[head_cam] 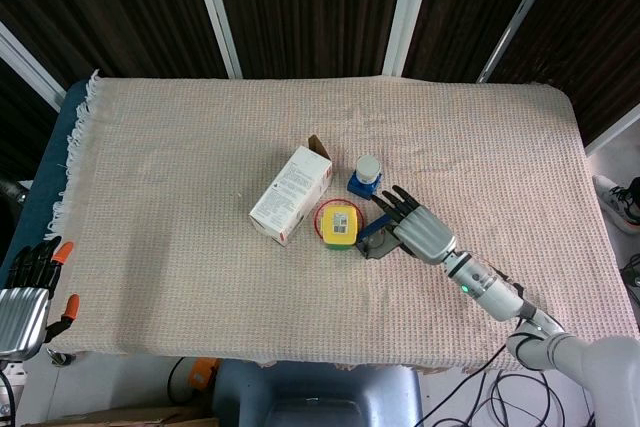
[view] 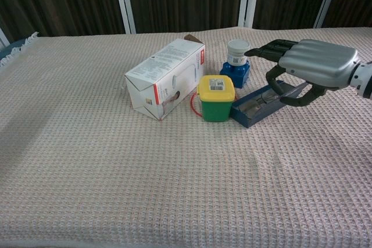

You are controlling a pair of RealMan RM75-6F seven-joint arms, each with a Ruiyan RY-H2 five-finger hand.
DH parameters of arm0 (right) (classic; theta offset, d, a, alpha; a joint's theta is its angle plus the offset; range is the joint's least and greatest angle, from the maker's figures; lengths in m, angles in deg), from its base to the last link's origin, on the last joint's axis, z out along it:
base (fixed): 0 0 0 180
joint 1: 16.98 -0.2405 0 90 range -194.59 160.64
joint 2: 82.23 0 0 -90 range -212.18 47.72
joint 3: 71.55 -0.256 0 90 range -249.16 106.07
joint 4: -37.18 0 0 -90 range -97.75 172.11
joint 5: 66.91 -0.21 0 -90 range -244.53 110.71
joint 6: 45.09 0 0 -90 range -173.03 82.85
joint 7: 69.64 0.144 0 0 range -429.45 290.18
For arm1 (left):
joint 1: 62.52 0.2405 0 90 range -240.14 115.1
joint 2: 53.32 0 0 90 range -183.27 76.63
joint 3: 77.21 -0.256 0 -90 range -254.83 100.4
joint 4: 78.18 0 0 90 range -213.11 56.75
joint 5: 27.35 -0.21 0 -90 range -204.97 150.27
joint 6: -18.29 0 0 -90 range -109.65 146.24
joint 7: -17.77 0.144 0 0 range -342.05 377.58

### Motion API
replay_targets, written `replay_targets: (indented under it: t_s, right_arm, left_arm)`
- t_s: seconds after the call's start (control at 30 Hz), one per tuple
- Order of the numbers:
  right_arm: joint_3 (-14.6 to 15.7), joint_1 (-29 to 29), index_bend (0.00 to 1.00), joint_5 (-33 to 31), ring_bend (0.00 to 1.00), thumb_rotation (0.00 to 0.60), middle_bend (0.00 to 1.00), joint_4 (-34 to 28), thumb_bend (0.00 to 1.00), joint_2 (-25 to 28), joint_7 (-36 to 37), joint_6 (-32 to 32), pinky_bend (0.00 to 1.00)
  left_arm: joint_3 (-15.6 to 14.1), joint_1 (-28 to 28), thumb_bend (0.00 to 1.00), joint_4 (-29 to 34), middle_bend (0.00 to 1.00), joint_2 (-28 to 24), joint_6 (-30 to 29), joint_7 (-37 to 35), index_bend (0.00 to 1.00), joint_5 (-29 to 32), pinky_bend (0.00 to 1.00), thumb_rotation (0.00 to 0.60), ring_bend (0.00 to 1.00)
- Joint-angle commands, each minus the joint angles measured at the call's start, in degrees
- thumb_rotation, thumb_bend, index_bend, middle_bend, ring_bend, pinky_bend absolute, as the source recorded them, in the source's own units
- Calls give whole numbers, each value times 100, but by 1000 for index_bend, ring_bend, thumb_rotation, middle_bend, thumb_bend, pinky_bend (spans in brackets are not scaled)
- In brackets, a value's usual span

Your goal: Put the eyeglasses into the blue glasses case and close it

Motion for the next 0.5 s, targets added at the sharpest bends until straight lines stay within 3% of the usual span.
replay_targets:
  t_s: [0.03, 0.5]
  right_arm:
    - [-131, -146, 710, -143, 0, 600, 69, -71, 645, -19, -178, 296, 0]
    - [-479, -444, 671, -658, 0, 600, 71, -264, 646, -138, -764, 1101, 0]
  left_arm:
    - [1, -3, 425, 3, 0, 5, 7, 13, 0, 5, 36, 600, 7]
    - [12, -12, 424, 3, 0, -5, 37, 1, 0, 37, 35, 600, 9]
